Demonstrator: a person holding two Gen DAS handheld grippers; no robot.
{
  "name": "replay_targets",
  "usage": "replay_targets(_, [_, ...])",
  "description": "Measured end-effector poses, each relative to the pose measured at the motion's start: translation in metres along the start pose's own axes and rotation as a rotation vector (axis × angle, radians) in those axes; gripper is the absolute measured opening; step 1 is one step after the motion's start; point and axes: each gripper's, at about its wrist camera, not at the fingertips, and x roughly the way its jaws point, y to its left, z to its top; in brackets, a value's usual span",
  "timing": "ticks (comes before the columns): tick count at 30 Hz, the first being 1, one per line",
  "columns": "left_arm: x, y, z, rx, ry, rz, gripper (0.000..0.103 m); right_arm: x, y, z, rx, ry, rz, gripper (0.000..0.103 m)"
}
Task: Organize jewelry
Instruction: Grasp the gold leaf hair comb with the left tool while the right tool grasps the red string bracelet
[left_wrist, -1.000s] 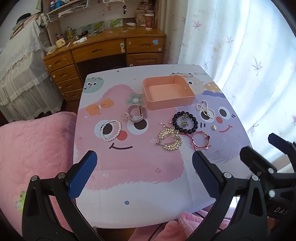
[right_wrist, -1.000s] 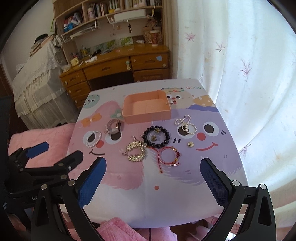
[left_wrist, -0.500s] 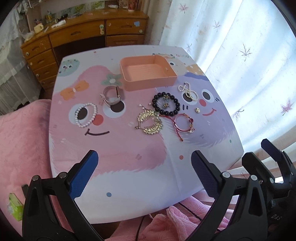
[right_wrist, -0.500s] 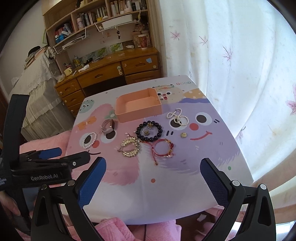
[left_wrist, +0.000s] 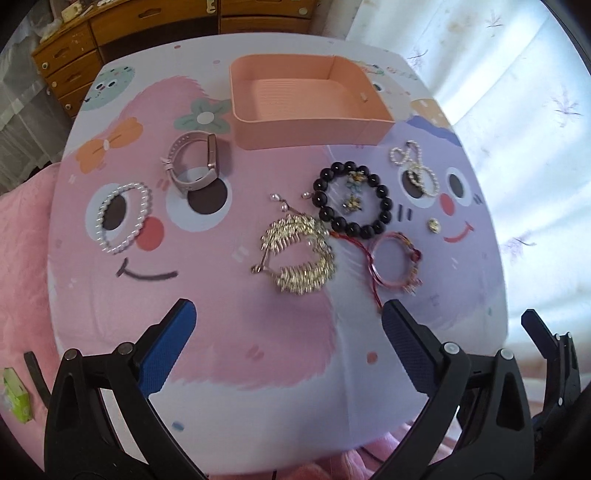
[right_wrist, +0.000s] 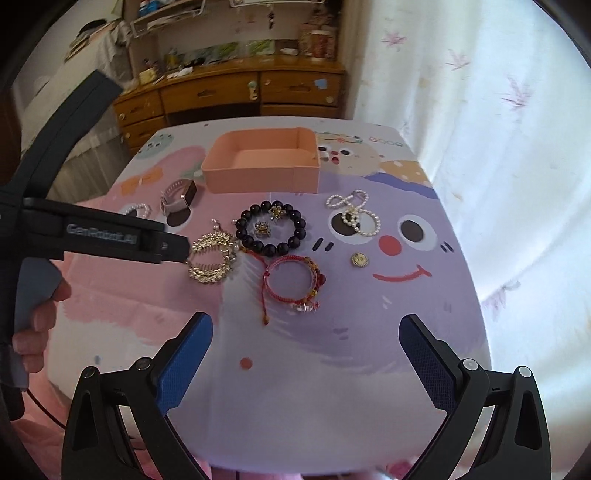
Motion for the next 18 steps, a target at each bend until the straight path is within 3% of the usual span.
replay_targets(6, [0.062,-0.003,0.013,-0.101,-0.032,0.065,0.100,0.074,-0.008,0.006,-0.055,0.006,0.102,0.097])
replay_targets(10, [0.082,0.006,0.012,-0.184,-0.053,0.099,0.097,0.106,-0.010,0.004,-0.076,0.018,0.146,0.092])
replay_targets(18, [0.096,-0.002,0.013,-0.135,-0.079,0.115,0.089,0.131,-0.015,0.005,-0.070,0.013,0.155,0.086])
